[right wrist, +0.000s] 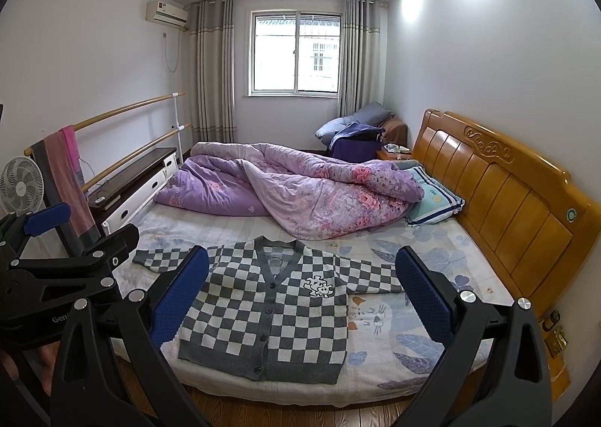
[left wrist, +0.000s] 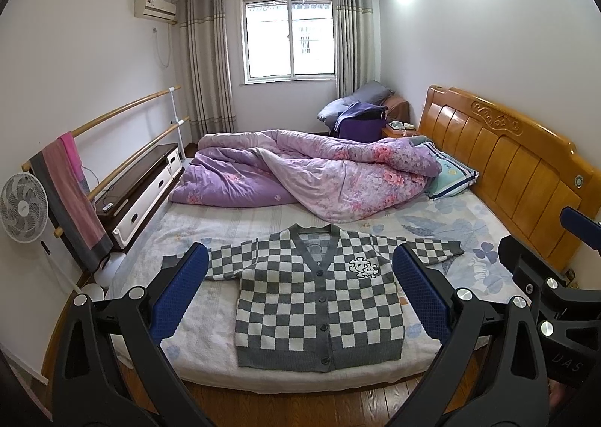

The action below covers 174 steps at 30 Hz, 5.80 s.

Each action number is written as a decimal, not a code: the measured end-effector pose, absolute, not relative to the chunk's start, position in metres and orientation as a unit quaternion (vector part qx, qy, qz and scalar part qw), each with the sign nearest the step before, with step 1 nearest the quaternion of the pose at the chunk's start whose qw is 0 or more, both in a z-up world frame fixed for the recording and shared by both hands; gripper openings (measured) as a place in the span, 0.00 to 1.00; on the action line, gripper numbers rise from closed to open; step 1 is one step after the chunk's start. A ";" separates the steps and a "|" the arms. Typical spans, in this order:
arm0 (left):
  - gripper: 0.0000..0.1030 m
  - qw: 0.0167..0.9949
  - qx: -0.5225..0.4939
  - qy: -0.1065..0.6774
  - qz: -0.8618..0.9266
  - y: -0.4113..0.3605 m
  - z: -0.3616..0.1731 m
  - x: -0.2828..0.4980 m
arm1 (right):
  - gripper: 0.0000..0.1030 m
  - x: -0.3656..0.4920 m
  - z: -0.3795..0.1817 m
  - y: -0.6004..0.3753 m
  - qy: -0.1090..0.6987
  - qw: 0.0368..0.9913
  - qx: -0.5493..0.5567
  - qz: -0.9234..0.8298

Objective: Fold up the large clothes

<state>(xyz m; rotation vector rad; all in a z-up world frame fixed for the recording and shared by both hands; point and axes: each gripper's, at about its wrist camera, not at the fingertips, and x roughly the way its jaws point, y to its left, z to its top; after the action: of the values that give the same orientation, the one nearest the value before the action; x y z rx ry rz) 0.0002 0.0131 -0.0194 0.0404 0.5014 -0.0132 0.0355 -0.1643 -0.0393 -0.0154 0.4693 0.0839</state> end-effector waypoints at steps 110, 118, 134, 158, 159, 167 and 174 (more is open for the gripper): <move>0.93 0.724 -0.247 0.622 0.165 0.547 -0.547 0.536 | 0.23 0.609 -0.522 0.215 0.678 0.719 -0.009 0.150; 0.70 0.702 -0.340 0.585 0.222 0.637 -0.607 0.541 | 0.00 0.642 -0.587 0.235 0.692 0.704 0.038 0.156; 0.11 0.721 -0.341 0.556 0.233 0.663 -0.625 0.556 | 0.00 0.670 -0.661 0.240 0.756 0.634 0.010 0.159; 0.09 0.891 -0.161 0.423 0.040 0.282 -0.375 0.613 | 0.02 0.626 -0.568 0.039 0.659 0.694 0.163 0.240; 0.09 0.889 -0.164 0.426 0.032 0.257 -0.377 0.617 | 0.02 0.623 -0.561 0.012 0.657 0.699 0.162 0.232; 0.09 0.876 -0.127 0.464 -0.045 0.023 -0.416 0.657 | 0.05 0.581 -0.538 -0.260 0.647 0.737 0.166 0.106; 0.09 0.823 -0.035 0.558 -0.099 -0.126 -0.509 0.666 | 0.05 0.555 -0.547 -0.431 0.625 0.746 0.228 -0.022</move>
<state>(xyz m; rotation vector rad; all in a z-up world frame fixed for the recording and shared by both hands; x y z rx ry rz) 0.6657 -0.1257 -0.5092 -0.0755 1.1876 -0.2100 0.5550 -0.4308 -0.5471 0.5000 1.3685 -0.0477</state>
